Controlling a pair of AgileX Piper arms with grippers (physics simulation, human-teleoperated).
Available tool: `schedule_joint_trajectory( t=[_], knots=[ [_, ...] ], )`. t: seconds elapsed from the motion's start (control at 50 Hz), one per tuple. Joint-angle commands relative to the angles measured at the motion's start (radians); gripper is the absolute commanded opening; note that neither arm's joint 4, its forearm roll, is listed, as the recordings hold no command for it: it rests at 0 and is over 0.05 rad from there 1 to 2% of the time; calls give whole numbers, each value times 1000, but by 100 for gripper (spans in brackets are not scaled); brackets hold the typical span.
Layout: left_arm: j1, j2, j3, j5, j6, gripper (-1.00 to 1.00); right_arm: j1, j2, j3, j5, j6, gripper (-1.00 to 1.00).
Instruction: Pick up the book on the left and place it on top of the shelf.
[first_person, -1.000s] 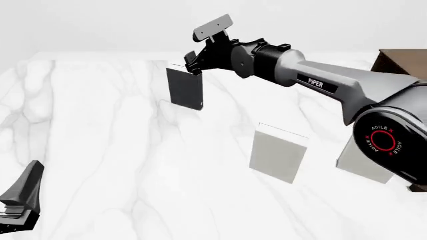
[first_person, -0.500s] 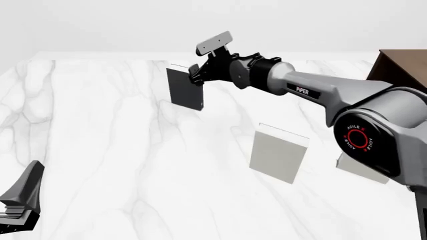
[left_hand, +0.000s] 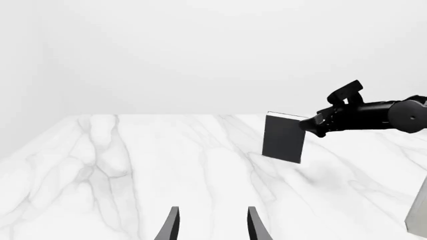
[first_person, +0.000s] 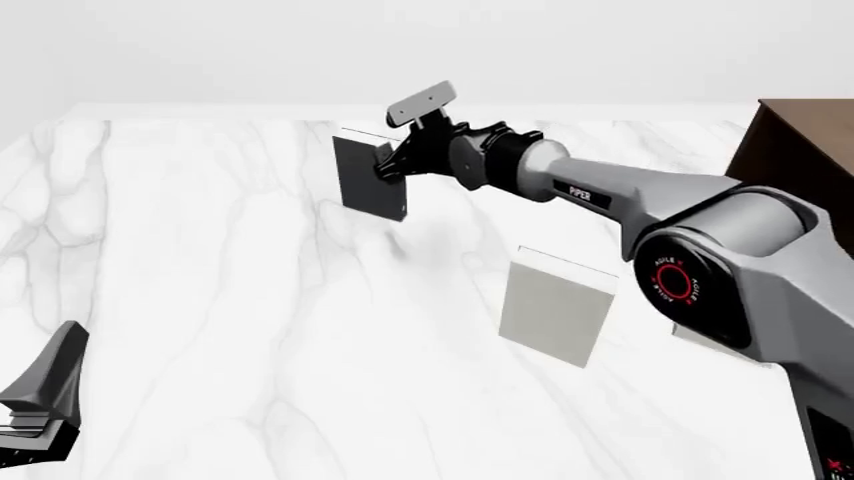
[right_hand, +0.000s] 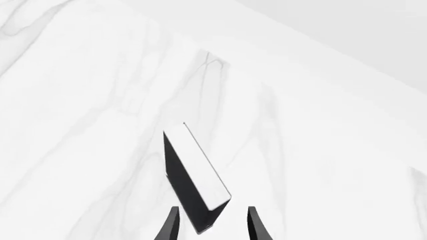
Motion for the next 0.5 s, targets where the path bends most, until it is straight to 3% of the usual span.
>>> schedule_joint_trajectory(
  t=[0.02,0.5],
  knots=[
    [0,0,0,0,0,100,5,36,-39,9,6,100],
    [0,0,0,0,0,100,10,149,-162,47,10,100]
  ],
)
